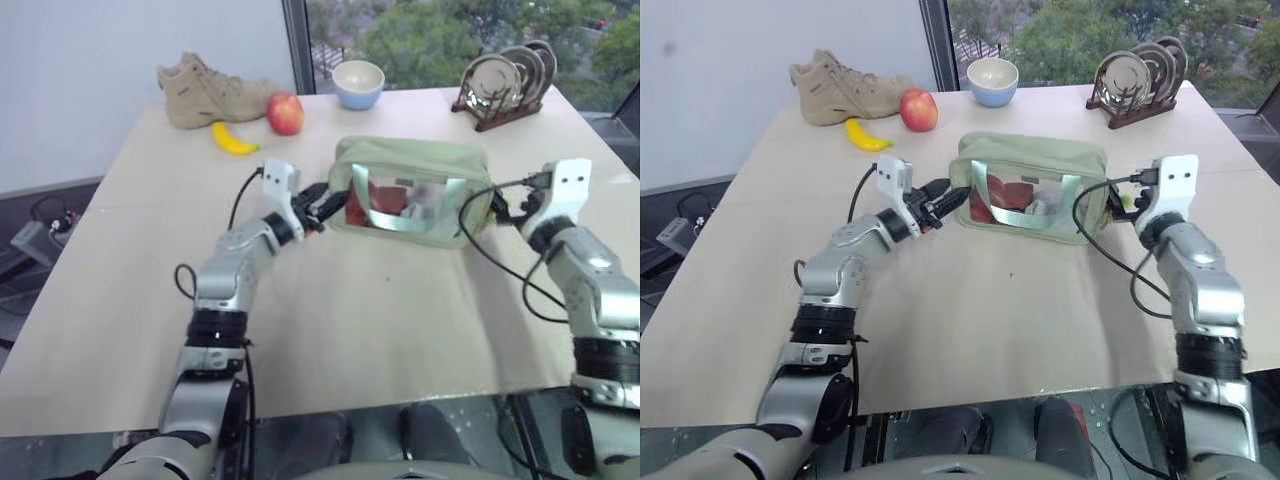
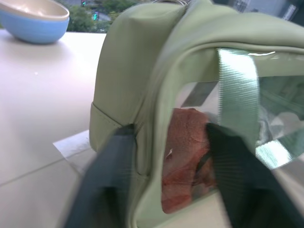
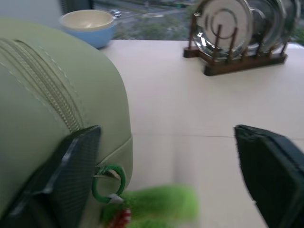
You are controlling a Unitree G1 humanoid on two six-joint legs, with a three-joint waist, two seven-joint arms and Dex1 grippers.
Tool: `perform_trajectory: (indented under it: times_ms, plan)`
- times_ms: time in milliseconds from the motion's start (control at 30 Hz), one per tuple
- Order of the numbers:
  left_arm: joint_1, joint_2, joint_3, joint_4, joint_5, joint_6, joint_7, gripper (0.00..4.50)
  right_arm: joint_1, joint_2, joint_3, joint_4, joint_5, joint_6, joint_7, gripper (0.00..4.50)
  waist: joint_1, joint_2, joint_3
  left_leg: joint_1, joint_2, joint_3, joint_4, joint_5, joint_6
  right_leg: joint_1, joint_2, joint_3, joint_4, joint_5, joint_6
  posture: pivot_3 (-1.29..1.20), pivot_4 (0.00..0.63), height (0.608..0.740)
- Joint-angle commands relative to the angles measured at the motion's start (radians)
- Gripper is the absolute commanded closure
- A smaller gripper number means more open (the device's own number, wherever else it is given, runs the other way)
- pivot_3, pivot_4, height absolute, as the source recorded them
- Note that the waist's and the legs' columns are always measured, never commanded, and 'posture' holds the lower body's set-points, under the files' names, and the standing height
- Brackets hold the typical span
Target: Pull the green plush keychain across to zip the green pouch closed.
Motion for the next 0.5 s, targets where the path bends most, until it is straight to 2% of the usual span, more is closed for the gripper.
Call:
perform_trajectory:
  times_ms: [33, 200, 500]
  plan:
    - [0.042, 0.068, 0.039, -0.106, -0.055, 0.009, -0.079, 0.82, 0.123, -0.095, -0.111, -0.220, 0.066, 0.059, 0.088, 0.00, 0.002, 0.000, 0.000, 0.000, 0.000, 0.000, 0.000, 0.000, 0.000, 0.000, 0.000, 0.000, -0.001, 0.000, 0.000, 0.00, 0.150, 0.740]
    - [0.146, 0.185, 0.077, -0.185, -0.127, 0.051, -0.194, 0.82, 0.376, -0.173, -0.321, -0.443, 0.205, 0.130, 0.200, 0.00, 0.015, 0.001, 0.001, 0.002, 0.001, 0.000, -0.002, -0.001, -0.001, 0.002, 0.001, -0.001, -0.002, 0.000, 0.000, 0.00, 0.150, 0.740]
    - [0.240, 0.301, 0.139, -0.224, -0.174, 0.039, -0.283, 0.82, 0.675, -0.201, -0.503, -0.637, 0.266, 0.165, 0.278, 0.00, 0.052, 0.000, 0.003, 0.005, 0.004, 0.001, 0.000, -0.001, -0.001, 0.006, 0.004, -0.002, -0.003, 0.002, -0.003, 0.00, 0.150, 0.740]
